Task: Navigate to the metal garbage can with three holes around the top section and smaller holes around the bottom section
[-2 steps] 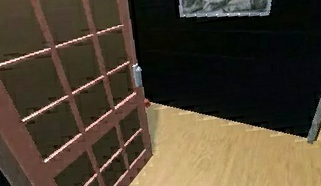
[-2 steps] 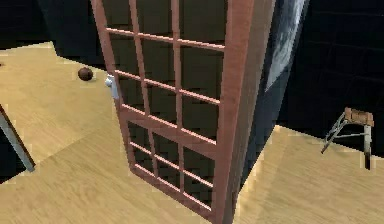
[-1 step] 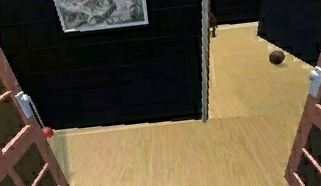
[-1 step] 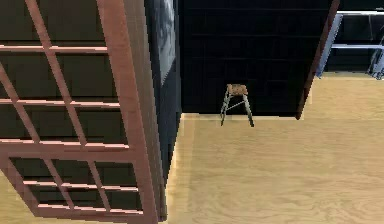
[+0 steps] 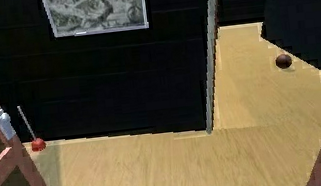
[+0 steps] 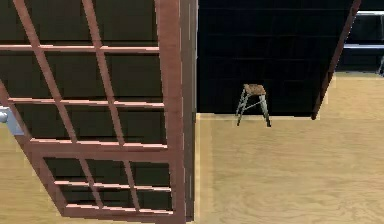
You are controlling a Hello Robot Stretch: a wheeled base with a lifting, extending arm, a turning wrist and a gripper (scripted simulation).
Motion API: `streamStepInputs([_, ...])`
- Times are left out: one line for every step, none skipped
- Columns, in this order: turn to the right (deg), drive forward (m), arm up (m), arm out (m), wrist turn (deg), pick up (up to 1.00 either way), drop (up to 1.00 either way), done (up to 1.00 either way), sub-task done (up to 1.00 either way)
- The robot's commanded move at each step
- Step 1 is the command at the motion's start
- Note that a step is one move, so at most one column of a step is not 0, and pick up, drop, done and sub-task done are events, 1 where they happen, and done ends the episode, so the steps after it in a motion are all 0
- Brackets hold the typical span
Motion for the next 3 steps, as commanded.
streamStepInputs([-18.0, 0.0, 0.0, 0.0, 0.0, 0.0, 0.0, 0.0, 0.0])
streamStepInputs([0.0, 1.0, 0.0, 0.0, 0.0, 0.0, 0.0, 0.0, 0.0])
streamStepInputs([-12.0, 0.0, 0.0, 0.0, 0.0, 0.0, 0.0, 0.0, 0.0])
